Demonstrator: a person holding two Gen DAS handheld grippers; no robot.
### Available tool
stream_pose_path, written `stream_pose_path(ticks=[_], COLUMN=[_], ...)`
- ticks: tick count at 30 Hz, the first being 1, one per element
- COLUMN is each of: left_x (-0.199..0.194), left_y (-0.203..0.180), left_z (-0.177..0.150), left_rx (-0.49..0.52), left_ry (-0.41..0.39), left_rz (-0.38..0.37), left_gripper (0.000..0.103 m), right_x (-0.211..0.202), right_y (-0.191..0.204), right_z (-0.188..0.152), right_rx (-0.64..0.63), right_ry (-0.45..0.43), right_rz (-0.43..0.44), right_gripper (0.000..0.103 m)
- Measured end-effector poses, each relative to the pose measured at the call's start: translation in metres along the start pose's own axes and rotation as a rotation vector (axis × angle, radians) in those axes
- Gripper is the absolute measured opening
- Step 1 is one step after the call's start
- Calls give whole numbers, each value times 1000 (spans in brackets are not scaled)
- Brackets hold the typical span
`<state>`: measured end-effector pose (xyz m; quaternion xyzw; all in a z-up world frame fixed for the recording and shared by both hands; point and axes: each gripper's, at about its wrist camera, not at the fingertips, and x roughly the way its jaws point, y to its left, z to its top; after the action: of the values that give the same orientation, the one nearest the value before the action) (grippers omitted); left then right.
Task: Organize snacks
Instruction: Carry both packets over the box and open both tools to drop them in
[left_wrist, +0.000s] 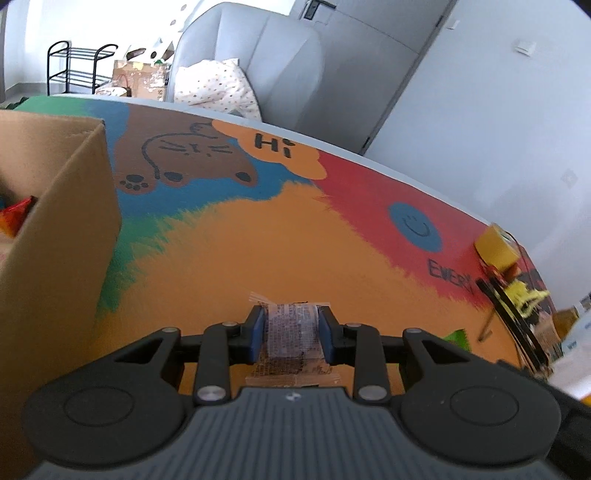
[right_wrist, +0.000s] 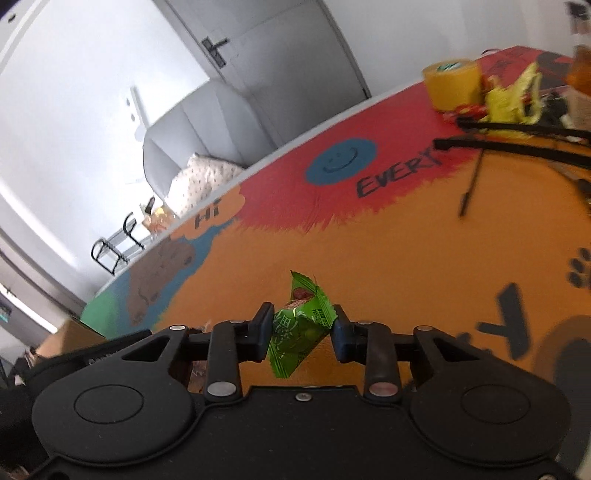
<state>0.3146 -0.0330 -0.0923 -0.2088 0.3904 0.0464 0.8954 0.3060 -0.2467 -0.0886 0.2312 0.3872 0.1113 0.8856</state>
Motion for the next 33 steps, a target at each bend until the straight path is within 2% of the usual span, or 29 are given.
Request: stream_pose_path(ticks=[6, 12, 23, 33], left_x=[-27, -58, -111, -150], left_y=[1, 4, 15, 37], left_z=[-12, -17, -15, -5], left_rx=[16, 32, 46, 43], left_ry=[-12, -45, -122, -179], left_rz=[-20, -32, -35, -12], left_gripper=[30, 30, 30, 30], right_x=[-34, -55, -80, -90], right_y=[-5, 6, 33, 76], right_z=[-7, -13, -21, -25], right_rx=[13, -1, -53, -122], right_ry=[-37, -61, -76, -77], right_rz=[-6, 15, 96, 178], right_gripper=[31, 31, 31, 31])
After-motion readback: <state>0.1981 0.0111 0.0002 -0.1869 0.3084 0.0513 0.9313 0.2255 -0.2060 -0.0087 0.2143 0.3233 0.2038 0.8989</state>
